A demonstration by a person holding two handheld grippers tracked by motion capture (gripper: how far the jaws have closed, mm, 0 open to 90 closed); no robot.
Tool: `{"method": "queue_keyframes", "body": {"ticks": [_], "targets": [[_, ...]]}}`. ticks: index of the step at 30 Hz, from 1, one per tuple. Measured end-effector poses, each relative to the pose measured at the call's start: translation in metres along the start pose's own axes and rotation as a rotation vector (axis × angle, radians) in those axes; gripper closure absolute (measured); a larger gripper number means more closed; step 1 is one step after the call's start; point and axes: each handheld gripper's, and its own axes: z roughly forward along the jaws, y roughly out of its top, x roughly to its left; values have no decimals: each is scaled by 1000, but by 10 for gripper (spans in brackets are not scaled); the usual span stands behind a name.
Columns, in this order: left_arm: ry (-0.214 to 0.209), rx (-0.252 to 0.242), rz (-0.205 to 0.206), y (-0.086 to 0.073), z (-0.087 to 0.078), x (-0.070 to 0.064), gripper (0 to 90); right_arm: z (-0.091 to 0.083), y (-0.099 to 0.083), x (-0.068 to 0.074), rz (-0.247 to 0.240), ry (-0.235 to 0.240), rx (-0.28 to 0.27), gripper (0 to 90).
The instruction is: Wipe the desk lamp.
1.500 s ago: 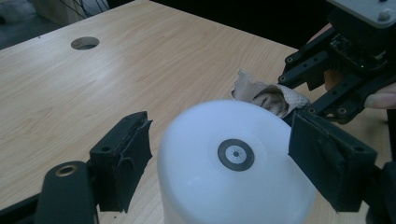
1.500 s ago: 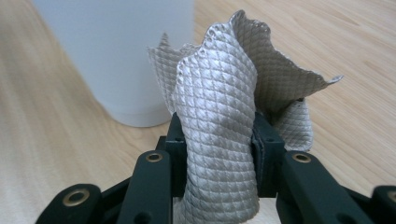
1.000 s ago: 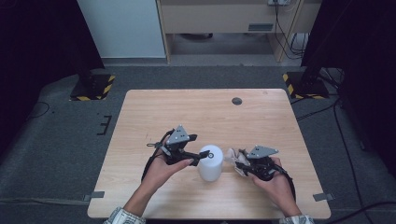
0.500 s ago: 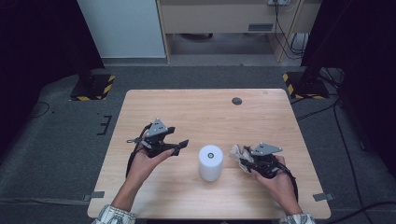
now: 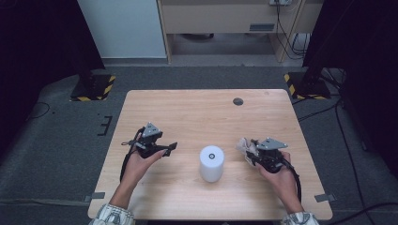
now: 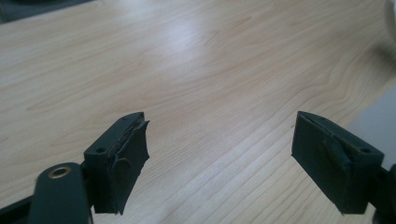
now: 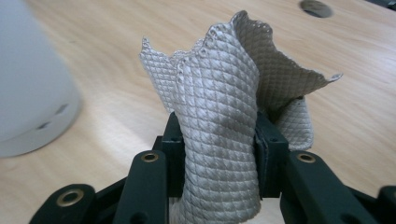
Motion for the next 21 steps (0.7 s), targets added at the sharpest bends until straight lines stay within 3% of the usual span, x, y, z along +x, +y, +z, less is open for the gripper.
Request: {"method": "queue_keyframes", "body": {"ticks": [9, 13, 21], "targets": [[33, 85, -5, -13, 13, 6, 142, 29, 9, -13, 11, -73, 28, 625], [36, 106, 3, -16, 16, 4, 140, 41, 11, -18, 37, -67, 49, 619], [47, 127, 9, -20, 20, 4, 129, 56, 7, -24, 98, -38, 86, 501]]}}
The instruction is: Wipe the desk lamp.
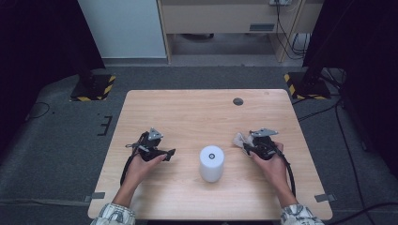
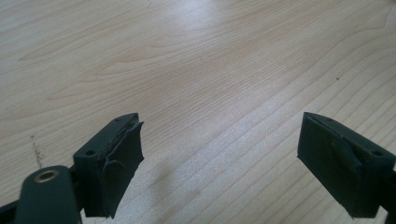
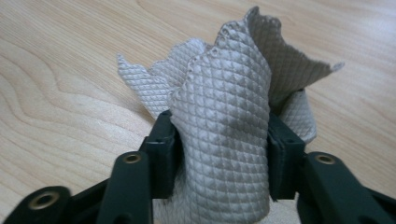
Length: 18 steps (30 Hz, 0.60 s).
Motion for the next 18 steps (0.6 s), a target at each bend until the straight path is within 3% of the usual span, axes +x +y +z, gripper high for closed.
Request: {"method": "queue_keyframes", "body": {"ticks": [4, 6, 9, 14, 18], "targets": [[4, -1, 1, -1, 0, 0, 119, -2, 0, -3, 33, 5, -6, 392], [6, 0, -1, -2, 0, 0, 113, -8, 3, -4, 71, 2, -41, 297], [15, 2, -1, -2, -1, 2, 94, -20, 8, -4, 75, -16, -95, 195], [32, -5, -13, -3, -5, 5, 67, -43, 12, -1, 74, -25, -187, 124], [42, -7, -18, -5, -7, 7, 54, -59, 9, -4, 73, -43, -213, 96]]}}
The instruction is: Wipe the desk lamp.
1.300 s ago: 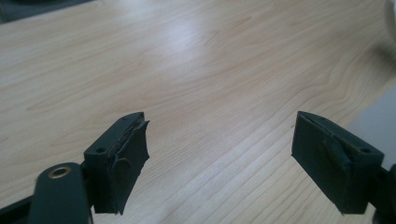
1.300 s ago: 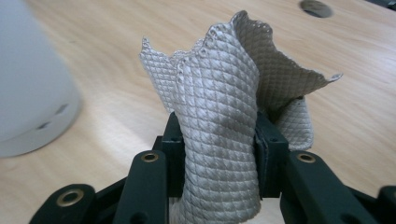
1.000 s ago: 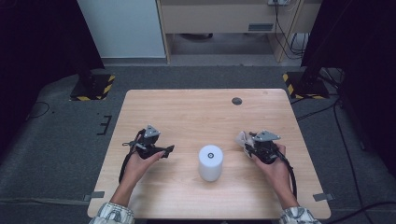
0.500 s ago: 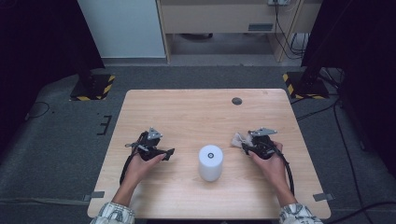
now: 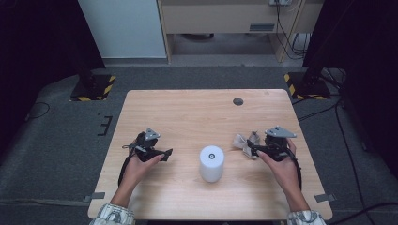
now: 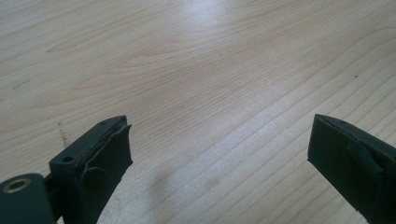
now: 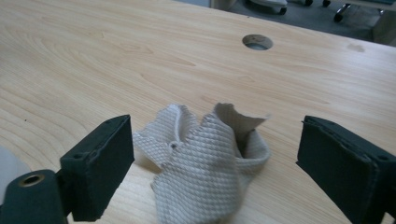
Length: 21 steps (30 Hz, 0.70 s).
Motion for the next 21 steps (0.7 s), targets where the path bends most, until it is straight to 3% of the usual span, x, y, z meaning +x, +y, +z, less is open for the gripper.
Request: {"method": "queue_keyframes", "body": {"ticks": [5, 9, 13, 16, 21], "targets": [[17, 20, -5, -3, 0, 6, 47, -10, -9, -12, 25, -15, 8, 66], [20, 40, -9, -6, 3, 8, 44, -11, -22, -19, 40, -10, 68, 54], [22, 56, -14, -8, 5, 10, 43, -6, -38, -29, 69, 7, 161, 55], [19, 79, -11, -11, 8, 12, 39, -1, -46, -36, 93, -9, 217, 58], [27, 103, -7, -14, 13, 13, 36, 3, -52, -43, 116, -31, 250, 65]]}}
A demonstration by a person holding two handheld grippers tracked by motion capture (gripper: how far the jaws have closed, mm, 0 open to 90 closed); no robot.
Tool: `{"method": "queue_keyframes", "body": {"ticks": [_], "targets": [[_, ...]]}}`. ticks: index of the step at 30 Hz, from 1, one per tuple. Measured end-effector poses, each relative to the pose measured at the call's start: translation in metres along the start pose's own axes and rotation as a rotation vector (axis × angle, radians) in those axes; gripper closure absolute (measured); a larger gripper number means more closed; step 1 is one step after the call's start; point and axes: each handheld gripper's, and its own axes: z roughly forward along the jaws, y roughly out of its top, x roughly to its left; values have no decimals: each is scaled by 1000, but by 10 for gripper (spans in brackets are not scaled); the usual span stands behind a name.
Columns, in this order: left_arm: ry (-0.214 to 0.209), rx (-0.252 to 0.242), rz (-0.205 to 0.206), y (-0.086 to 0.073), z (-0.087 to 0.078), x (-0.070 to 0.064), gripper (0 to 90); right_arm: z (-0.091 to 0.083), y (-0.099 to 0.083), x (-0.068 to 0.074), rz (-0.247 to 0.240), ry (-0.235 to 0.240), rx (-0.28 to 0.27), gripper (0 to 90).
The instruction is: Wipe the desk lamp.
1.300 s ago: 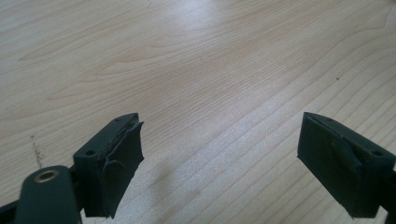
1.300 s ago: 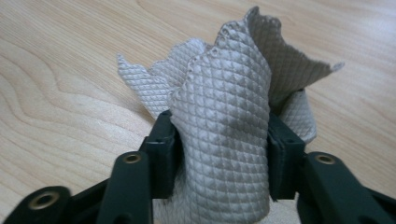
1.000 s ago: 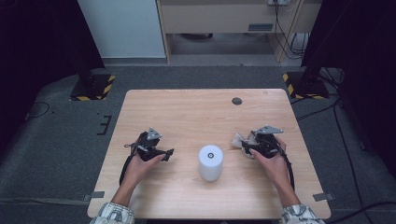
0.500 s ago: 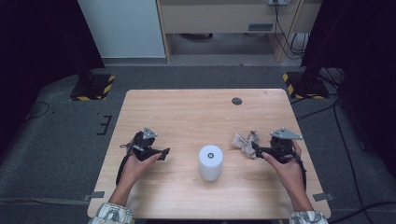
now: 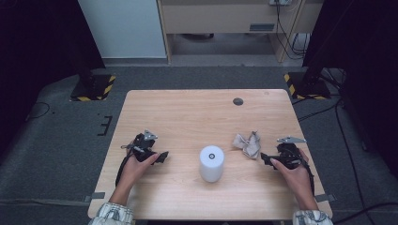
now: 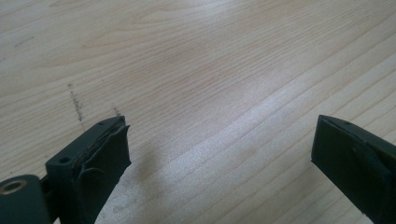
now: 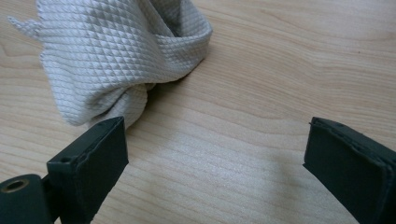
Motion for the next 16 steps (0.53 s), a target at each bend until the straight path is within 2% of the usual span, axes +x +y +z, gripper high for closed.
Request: {"method": "queue_keyframes", "body": {"ticks": [3, 5, 8, 10, 12, 16], "targets": [[-3, 34, 7, -3, 5, 0, 31, 2, -4, 0, -6, -3, 21, 63], [-22, 37, -3, -5, 7, 1, 13, 2, -6, -1, -6, -6, 32, 63], [-25, 14, -17, -8, 8, 1, 0, 3, -13, -4, -1, -5, 68, 51], [-25, -2, -19, -9, 8, 0, 0, 4, -20, -3, -49, -40, 30, 50], [-24, -2, -20, -9, 8, 0, 0, 4, -24, -3, -46, -41, -12, 48], [-20, 1, -22, -9, 8, 0, 0, 4, -24, -3, -44, -43, -15, 47]]}}
